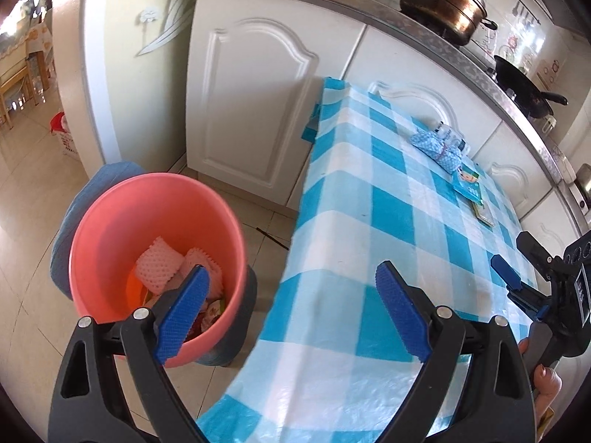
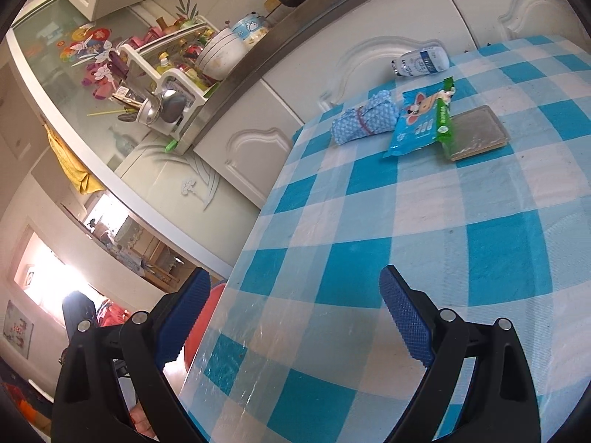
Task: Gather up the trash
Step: 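Move both open tools back over the table, then grasp the blue cow wipe packet with the left tool while the right tool grasps the white bottle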
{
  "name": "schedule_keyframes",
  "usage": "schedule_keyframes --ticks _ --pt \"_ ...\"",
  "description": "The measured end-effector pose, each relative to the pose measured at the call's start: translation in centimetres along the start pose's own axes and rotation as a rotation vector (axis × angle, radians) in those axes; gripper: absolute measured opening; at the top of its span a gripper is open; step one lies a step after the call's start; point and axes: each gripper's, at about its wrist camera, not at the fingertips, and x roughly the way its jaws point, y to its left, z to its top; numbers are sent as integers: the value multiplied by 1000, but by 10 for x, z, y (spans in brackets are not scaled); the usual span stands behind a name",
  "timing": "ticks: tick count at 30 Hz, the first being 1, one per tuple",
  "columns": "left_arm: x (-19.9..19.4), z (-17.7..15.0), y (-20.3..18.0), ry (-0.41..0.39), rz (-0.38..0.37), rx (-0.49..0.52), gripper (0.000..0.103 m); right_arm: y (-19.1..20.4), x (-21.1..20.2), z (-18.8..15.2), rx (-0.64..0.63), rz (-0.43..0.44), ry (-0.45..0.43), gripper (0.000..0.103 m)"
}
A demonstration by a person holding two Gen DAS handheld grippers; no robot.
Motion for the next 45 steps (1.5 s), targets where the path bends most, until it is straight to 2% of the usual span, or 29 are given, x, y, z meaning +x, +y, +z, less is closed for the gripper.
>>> schedule_keyframes --ticks 17,29,33,41,45 --pt "26 3 -80 24 -39 149 92 -57 -39 21 103 -20 -95 92" --pt "37 8 -123 26 -74 199 92 -82 -59 28 148 -25 -141 92" --pt "49 14 -150 22 -107 234 92 -90 -68 32 157 -31 -162 92" --pt "89 33 -220 34 -224 329 92 -107 -86 39 184 -41 -211 92" --pt "122 44 -257 45 -230 397 92 -114 -90 41 204 -37 -222 92"
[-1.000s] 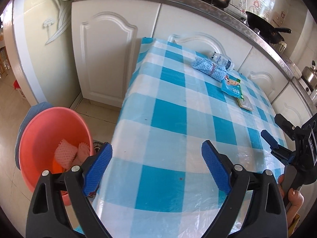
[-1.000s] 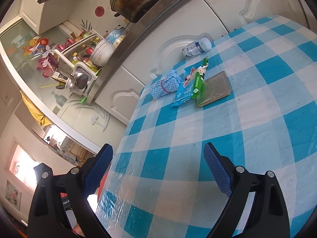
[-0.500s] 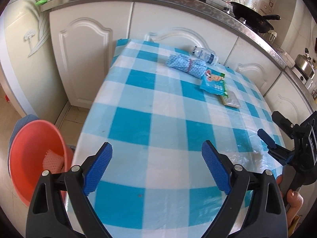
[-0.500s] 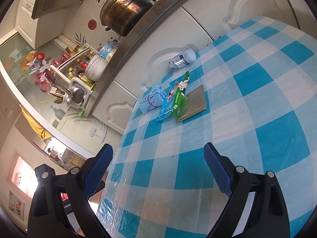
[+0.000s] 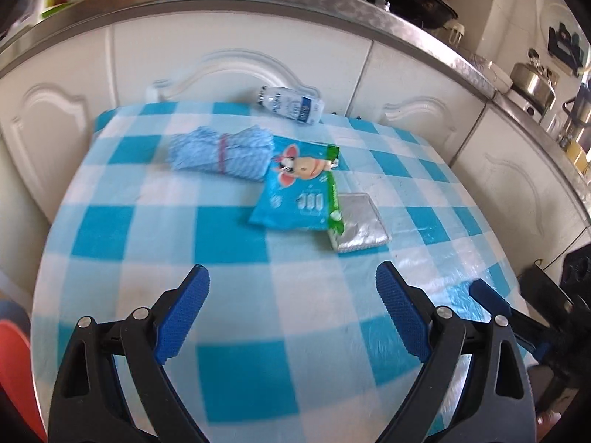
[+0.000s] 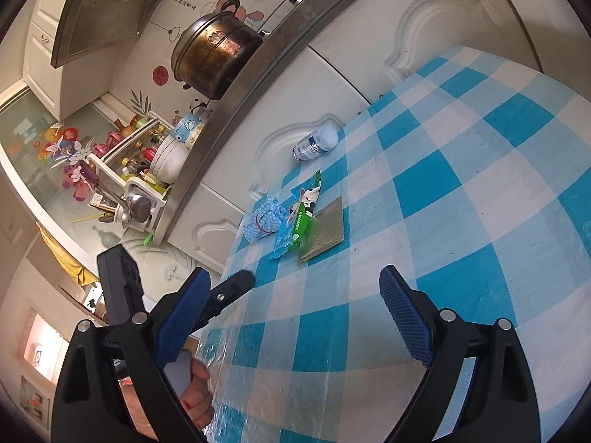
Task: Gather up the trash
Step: 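Grasp the blue cow wipe packet with the left tool while the right tool grasps the white bottle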
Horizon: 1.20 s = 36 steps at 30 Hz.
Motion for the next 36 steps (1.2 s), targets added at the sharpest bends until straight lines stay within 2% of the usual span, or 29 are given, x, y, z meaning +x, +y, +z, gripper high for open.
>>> schedule_keyframes --ticks 8,16,17,18,19,20,23,32,36 --pt "52 31 -6 28 3 8 92 4 -3 4 -11 33 -6 92" --pt "72 43 -3 35 11 -17 92 4 2 1 -21 28 19 92" --pt "73 44 -3 32 13 -22 91 4 2 1 -22 26 19 92" --pt "73 44 -3 26 24 -24 86 4 2 1 -22 24 19 92" --pt "73 44 -4 21 42 -20 73 4 2 1 -23 21 18 92" --pt "74 44 -5 19 60 -10 69 4 2 2 -25 16 17 92" --pt "71 42 -6 14 56 -8 62 3 3 1 -29 -6 21 92" --pt "41 10 -2 11 -30 -15 59 8 6 8 -55 -73 47 92" --pt "22 -5 14 -9 -66 -73 59 19 6 16 -104 -138 59 92"
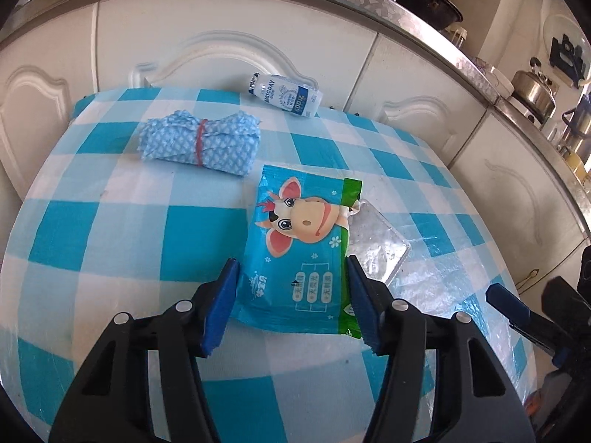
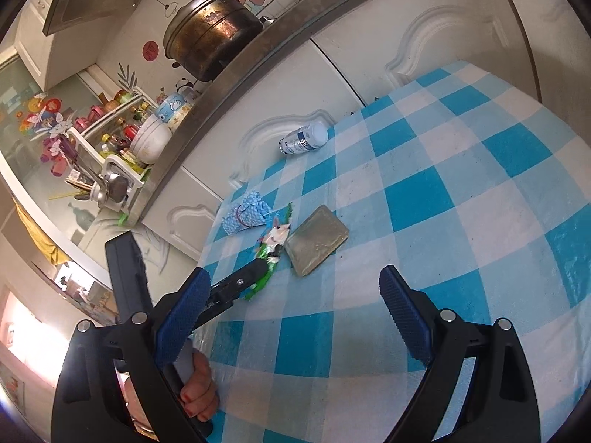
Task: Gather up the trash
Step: 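Grasp the blue cow wipe packet with the left tool while the right tool grasps the white bottle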
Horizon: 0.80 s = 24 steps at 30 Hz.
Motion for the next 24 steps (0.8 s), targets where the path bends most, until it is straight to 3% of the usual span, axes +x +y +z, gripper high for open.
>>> schedule_keyframes --ticks 3,8,16,19,24 --pt "-9 -3 15 -27 -24 -71 59 7 5 12 -51 -20 12 92" --pt "-11 -1 20 -41 -39 -99 59 18 36 55 -151 -32 10 92" --pt "-10 0 27 -38 -49 -129 59 43 135 119 -437 -145 26 92" --pt "-10 0 27 -37 -45 -125 59 54 172 136 -548 -178 55 82" --pt "-9 0 29 -32 -51 -137 59 55 226 156 -685 -276 128 81"
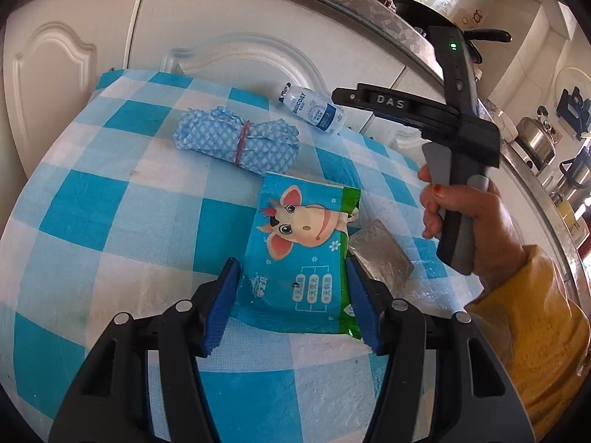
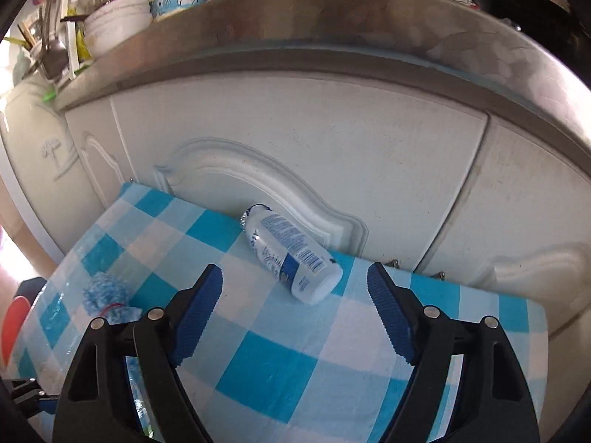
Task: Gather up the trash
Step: 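Grasp the blue cow wipe packet with the left tool while the right tool grasps the white bottle, then lift the wipe packet and bottle and carry both over the red bucket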
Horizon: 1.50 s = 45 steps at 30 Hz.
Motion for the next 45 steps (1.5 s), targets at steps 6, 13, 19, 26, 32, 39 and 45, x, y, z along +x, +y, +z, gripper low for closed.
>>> schedule_keyframes --ticks 6,13,19,26,32,39,45 --pt "-1 -1 1 1 -8 -12 59 0 39 17 -53 43 85 81" --pt "-1 -1 1 0 -10 -14 59 19 55 19 -157 7 130 63" --pt "-1 -2 2 -1 -9 -16 59 30 50 11 -192 8 112 49" --pt "-3 -2 2 -5 2 -18 59 72 34 3 -262 141 121 49" --pt "-8 -5 5 -5 23 -36 59 109 23 0 -361 207 138 48" --pt "-21 -16 9 11 14 -84 59 138 -13 -35 -480 275 160 48" --pt "-46 -47 14 26 -13 -74 59 155 -43 -66 -495 308 176 48"
